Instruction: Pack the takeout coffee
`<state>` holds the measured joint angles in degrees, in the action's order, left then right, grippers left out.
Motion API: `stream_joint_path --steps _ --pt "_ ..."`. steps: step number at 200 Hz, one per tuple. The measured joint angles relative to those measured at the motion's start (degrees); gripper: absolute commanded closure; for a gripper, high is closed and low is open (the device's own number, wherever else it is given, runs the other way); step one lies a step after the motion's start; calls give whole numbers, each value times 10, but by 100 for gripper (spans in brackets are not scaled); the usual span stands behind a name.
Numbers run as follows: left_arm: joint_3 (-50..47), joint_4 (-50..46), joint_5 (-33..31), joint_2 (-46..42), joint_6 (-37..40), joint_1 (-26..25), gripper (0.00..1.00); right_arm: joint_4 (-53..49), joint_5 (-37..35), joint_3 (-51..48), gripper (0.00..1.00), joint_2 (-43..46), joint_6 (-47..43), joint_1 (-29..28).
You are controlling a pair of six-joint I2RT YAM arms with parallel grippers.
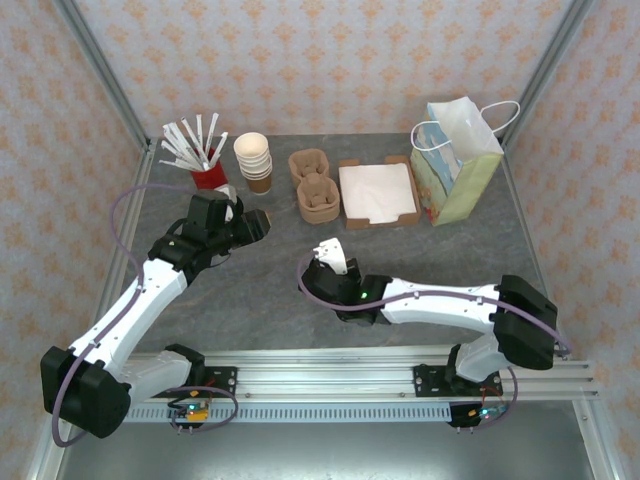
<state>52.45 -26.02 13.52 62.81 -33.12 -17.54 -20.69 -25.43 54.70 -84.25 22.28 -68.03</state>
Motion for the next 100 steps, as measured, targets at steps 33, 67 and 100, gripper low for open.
stream_joint_path --steps 33,67,100 --pt "1 0 8 -1 0 0 28 -34 15 9 25 8 -3 4" --pt "4 -1 11 -1 0 0 28 -68 31 18 21 15 -4 11" --pt "7 -2 11 -2 0 0 28 -96 39 26 15 23 -6 16"
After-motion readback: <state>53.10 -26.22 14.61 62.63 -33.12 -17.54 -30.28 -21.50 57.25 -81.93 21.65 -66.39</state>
